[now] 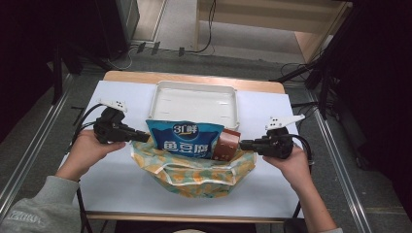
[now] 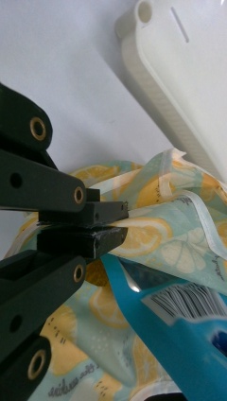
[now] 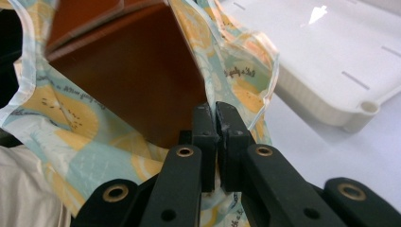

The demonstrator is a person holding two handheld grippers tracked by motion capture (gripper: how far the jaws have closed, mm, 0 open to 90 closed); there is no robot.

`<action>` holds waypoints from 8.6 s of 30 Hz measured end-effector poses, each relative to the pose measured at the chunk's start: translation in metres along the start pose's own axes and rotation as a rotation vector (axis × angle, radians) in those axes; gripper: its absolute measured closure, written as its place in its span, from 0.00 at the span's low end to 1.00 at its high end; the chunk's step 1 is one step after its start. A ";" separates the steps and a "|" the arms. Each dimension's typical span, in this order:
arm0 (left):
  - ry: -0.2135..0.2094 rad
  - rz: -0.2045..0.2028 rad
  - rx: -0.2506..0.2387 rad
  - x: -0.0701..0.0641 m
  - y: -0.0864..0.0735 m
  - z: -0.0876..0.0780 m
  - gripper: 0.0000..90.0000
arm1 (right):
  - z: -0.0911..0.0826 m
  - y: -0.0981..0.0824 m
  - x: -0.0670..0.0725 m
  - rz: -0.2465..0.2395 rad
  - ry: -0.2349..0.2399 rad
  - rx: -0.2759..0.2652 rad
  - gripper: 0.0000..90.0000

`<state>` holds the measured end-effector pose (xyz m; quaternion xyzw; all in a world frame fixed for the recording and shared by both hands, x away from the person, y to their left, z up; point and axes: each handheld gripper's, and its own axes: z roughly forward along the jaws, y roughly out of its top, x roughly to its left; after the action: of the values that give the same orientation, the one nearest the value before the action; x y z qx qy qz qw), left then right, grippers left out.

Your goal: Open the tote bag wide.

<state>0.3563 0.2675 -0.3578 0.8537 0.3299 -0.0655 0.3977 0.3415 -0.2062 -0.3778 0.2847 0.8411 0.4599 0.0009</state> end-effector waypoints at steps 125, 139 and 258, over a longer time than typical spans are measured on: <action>-0.139 0.068 0.041 -0.046 -0.055 0.034 1.00 | 0.027 -0.051 0.054 -0.071 0.138 0.118 1.00; -0.149 0.052 0.070 -0.038 -0.067 0.062 1.00 | 0.050 -0.067 0.044 -0.073 0.150 0.122 1.00; -0.160 0.064 0.058 -0.046 -0.077 0.076 0.99 | 0.057 -0.071 0.054 -0.142 0.163 0.158 1.00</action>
<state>0.2846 0.2250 -0.4408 0.8670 0.2675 -0.1305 0.3996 0.2774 -0.1656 -0.4517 0.1852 0.8901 0.4125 -0.0574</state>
